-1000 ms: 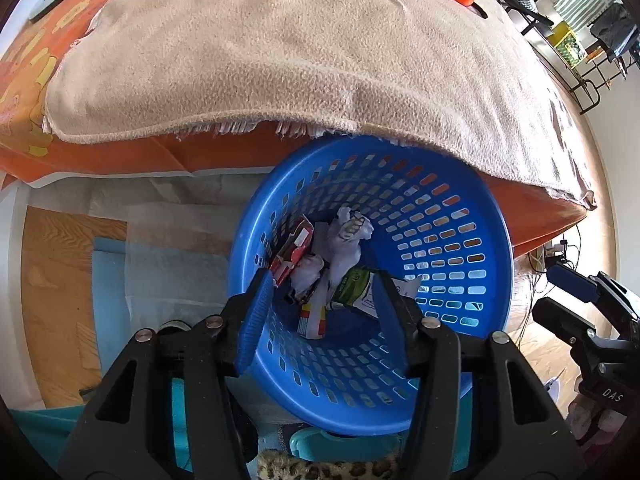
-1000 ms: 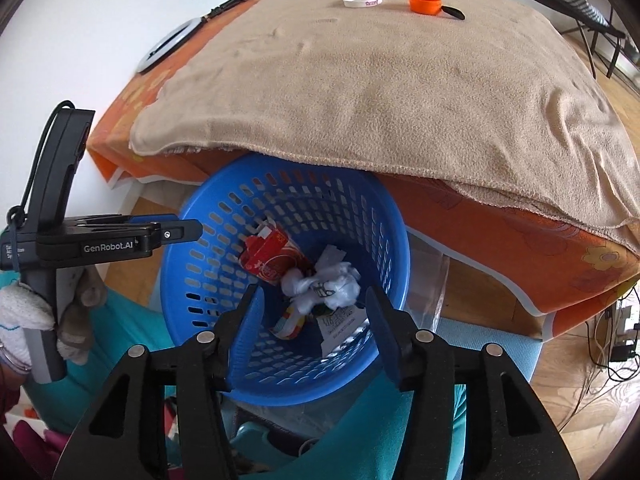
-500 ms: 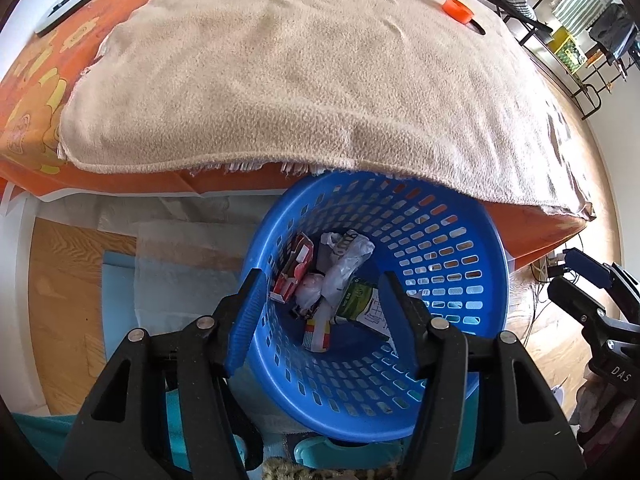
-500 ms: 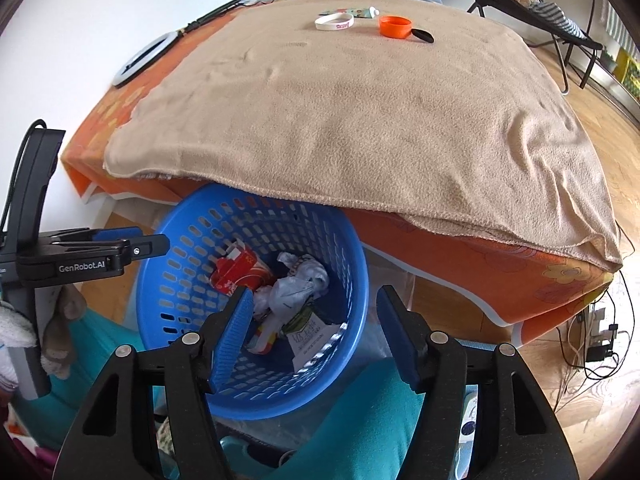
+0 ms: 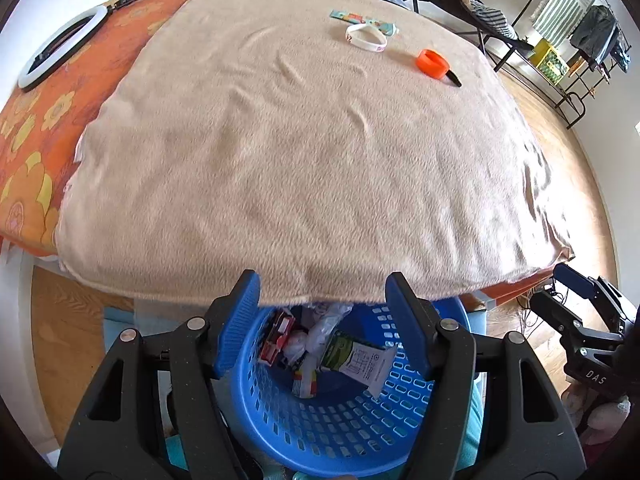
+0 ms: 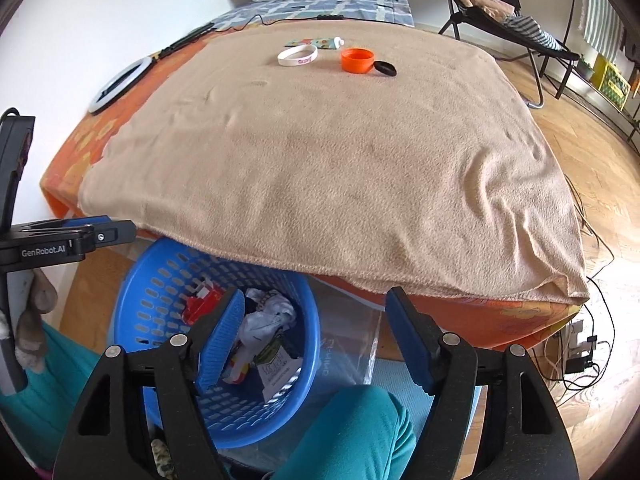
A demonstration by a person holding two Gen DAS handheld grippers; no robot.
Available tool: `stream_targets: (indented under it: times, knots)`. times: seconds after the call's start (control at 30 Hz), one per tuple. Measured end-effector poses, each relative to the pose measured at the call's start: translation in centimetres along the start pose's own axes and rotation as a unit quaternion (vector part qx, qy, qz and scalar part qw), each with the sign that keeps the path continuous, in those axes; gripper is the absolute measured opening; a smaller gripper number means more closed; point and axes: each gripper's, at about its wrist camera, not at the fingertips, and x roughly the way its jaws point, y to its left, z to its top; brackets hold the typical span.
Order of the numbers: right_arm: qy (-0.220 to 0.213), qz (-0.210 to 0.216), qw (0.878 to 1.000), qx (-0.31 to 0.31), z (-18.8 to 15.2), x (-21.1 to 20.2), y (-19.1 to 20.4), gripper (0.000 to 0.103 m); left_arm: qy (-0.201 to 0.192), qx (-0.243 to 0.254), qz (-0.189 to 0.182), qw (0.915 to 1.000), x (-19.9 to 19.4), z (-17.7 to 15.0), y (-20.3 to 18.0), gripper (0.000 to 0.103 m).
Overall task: Collect trash
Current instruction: 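Raise both tools back over the blanket toward the wristband and orange cap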
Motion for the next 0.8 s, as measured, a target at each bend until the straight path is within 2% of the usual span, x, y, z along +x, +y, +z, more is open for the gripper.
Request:
stream_targets:
  times: [0.27, 0.47, 0.67, 0.8]
  knots:
    - [-0.066, 0.014, 0.997, 0.026, 3.6, -0.9, -2.7, 0.073, -0.027, 0.025, 0.000, 0.9993, 0.3, 5.6, -1.8, 0.067]
    - [-0.091, 0.017, 0.995, 0.035, 7.2, -0.5, -4.2, 0.073, -0.040, 0.034, -0.003, 0.9986, 1.4, 10.3, -2.5, 0.067]
    - [-0.102, 0.025, 0.994, 0.022, 10.6, 0.5, -4.7, 0.073, -0.040, 0.036, -0.010, 0.9985, 3.3, 14.5, -2.8, 0.067]
    - [-0.094, 0.051, 0.994, 0.025, 13.2, 2.0, -4.9, 0.073, -0.038, 0.027, -0.020, 0.9987, 4.5, 16.9, -2.5, 0.067]
